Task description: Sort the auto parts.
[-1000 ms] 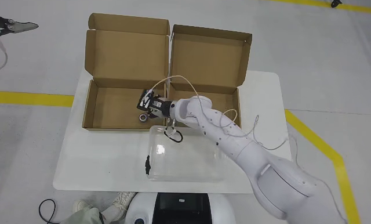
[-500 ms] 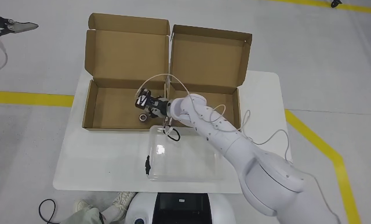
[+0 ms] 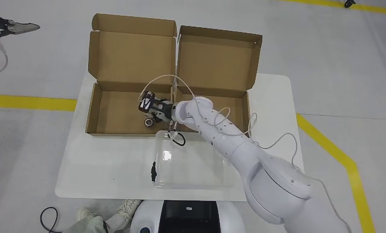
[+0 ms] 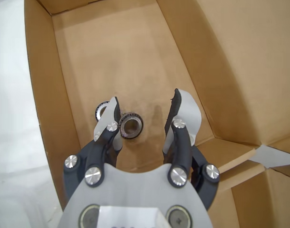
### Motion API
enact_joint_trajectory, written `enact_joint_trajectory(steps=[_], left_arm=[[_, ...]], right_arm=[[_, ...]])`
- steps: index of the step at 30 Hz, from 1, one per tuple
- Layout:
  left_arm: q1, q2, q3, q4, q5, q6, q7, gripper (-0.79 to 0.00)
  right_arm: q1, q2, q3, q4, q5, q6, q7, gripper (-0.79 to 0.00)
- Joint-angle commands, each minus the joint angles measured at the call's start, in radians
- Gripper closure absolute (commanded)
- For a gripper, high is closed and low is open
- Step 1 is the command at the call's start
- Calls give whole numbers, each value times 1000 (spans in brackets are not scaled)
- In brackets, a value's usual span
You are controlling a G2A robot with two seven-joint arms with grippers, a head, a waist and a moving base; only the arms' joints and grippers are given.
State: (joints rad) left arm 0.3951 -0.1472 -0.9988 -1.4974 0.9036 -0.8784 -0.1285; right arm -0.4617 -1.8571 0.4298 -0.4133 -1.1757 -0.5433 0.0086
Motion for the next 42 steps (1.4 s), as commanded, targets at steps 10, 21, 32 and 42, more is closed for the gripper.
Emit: enact_joint_trajectory(steps=[10, 21, 32, 42], left_arm=[[0, 0, 0, 0, 0, 0, 0, -785], [0, 0, 0, 0, 0, 0, 0, -785], [0, 0, 0, 0, 0, 0, 0, -785], [0, 0, 0, 0, 0, 0, 0, -785]], right_arm=[[-29, 22, 27, -88, -39, -25, -124, -471], [-141, 126, 121, -363, -131, -26, -149, -770], [-492, 321, 417, -915, -289, -93, -11, -785], [-871, 425, 693, -1353, -358, -152, 30, -785]])
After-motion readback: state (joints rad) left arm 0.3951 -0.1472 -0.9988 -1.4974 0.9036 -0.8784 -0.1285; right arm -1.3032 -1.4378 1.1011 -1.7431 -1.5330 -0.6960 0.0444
